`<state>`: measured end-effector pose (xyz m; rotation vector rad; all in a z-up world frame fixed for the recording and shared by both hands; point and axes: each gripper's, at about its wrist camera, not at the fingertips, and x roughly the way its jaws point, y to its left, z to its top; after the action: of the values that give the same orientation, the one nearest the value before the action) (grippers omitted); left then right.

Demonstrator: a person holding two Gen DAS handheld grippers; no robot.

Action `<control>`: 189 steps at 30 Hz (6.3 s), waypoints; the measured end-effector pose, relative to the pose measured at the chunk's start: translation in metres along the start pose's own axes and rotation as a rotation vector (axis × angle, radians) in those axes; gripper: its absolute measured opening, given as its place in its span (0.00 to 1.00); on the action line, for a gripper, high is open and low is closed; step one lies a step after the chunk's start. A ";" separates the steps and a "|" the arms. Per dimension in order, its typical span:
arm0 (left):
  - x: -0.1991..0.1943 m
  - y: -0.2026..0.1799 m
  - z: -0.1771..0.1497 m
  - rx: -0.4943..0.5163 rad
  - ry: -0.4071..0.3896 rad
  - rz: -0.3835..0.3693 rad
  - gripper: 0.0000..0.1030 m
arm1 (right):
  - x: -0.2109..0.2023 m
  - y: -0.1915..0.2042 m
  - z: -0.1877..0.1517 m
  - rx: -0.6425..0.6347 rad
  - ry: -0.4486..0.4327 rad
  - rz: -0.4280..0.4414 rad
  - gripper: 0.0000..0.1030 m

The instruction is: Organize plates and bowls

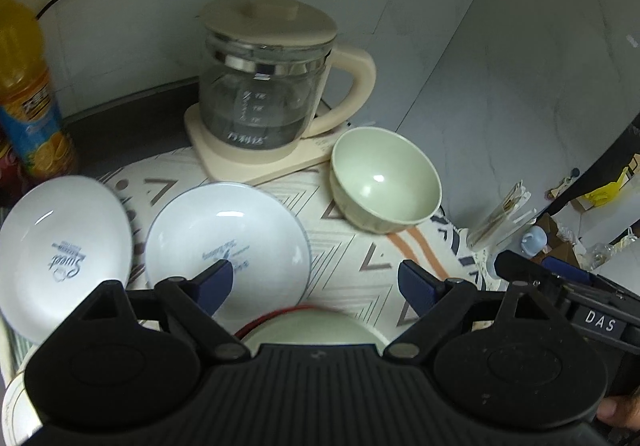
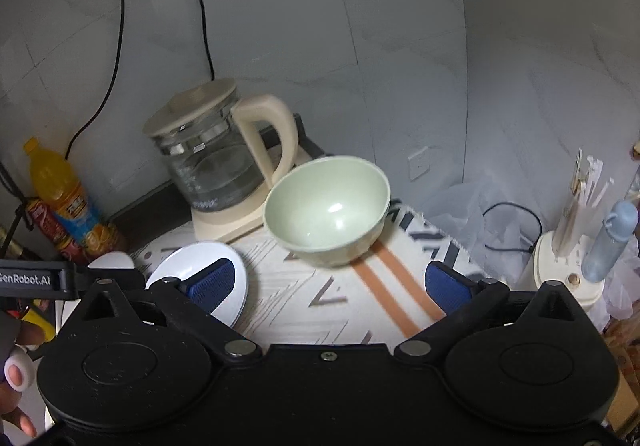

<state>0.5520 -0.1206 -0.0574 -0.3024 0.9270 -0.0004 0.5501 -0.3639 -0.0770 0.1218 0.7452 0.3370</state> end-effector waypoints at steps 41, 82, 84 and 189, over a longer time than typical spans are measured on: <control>0.176 -0.033 0.043 -0.185 0.110 0.072 0.51 | 0.184 -0.059 0.031 0.073 0.270 0.072 0.37; 0.080 -0.064 0.011 -0.100 0.050 -0.045 0.22 | 0.062 -0.031 0.020 0.039 0.094 0.027 0.23; 0.072 -0.062 0.008 -0.108 0.045 -0.046 0.22 | 0.051 -0.025 0.020 0.028 0.075 0.029 0.24; -0.152 0.201 -0.175 -0.472 -0.076 0.249 0.79 | -0.042 0.215 -0.112 -0.292 0.181 0.320 0.93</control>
<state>0.2969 0.0472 -0.0880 -0.6169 0.8769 0.4609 0.3899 -0.1777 -0.0832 -0.0683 0.8481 0.7653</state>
